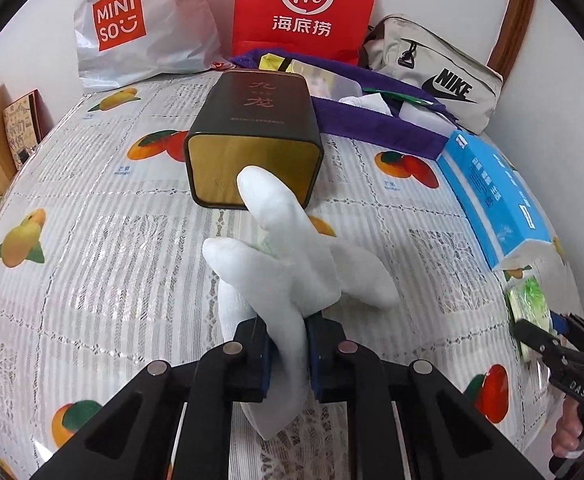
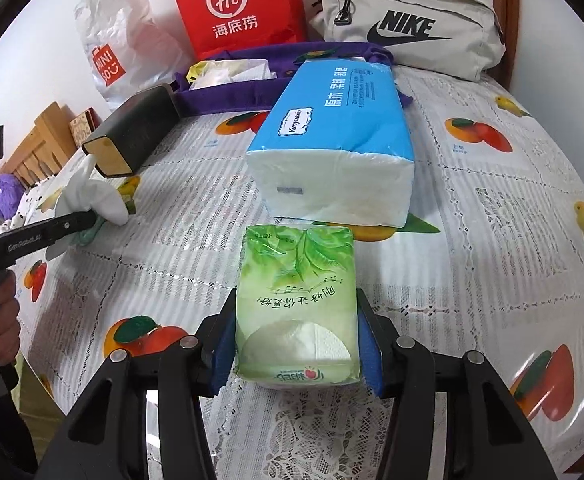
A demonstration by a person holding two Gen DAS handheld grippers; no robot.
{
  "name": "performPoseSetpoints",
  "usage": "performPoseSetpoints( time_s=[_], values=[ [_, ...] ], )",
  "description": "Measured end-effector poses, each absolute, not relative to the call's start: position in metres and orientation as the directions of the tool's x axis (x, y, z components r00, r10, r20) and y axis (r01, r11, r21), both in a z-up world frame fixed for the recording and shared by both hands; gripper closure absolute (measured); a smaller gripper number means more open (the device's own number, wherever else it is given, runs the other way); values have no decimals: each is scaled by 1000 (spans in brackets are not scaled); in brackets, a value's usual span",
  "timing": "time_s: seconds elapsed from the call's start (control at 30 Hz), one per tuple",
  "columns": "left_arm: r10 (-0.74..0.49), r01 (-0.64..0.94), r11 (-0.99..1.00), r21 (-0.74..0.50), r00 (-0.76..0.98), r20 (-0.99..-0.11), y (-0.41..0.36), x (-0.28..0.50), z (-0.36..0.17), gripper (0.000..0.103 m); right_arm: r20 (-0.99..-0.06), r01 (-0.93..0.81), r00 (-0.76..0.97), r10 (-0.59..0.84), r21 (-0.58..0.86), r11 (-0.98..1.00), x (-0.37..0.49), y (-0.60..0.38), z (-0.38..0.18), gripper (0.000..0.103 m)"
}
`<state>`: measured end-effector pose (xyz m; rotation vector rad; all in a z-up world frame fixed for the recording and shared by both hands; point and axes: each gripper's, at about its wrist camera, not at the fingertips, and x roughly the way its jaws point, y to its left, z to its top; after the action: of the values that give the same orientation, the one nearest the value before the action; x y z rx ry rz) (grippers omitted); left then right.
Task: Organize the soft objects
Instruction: 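Carry the gloves with the left while the right carries the green pack toward the towel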
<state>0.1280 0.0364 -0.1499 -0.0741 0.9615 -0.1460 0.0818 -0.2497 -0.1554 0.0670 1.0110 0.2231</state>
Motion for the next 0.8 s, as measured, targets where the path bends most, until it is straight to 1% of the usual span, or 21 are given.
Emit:
performPoseSetpoints(
  time_s=[0.23,0.37,0.5,0.8],
  values=[
    [-186,84,982,-168,552,-812,44,121,-148,89,-836,-150,514,190,131,980,85,-246,-157,51],
    [-206,87,978,-190,545,-812,45,121,-147,89,-838,-134,512,190,141,981,89,-247,-156,51],
    [-202,90,979,-183,549,-811,43,120,-145,89,-840,-128,508,194,149,981,92,-249,-155,51],
    [-243,118,970,-214,563,-790,42,118,-130,90,-830,-137,525,189,137,981,88,-249,-142,51]
  ],
)
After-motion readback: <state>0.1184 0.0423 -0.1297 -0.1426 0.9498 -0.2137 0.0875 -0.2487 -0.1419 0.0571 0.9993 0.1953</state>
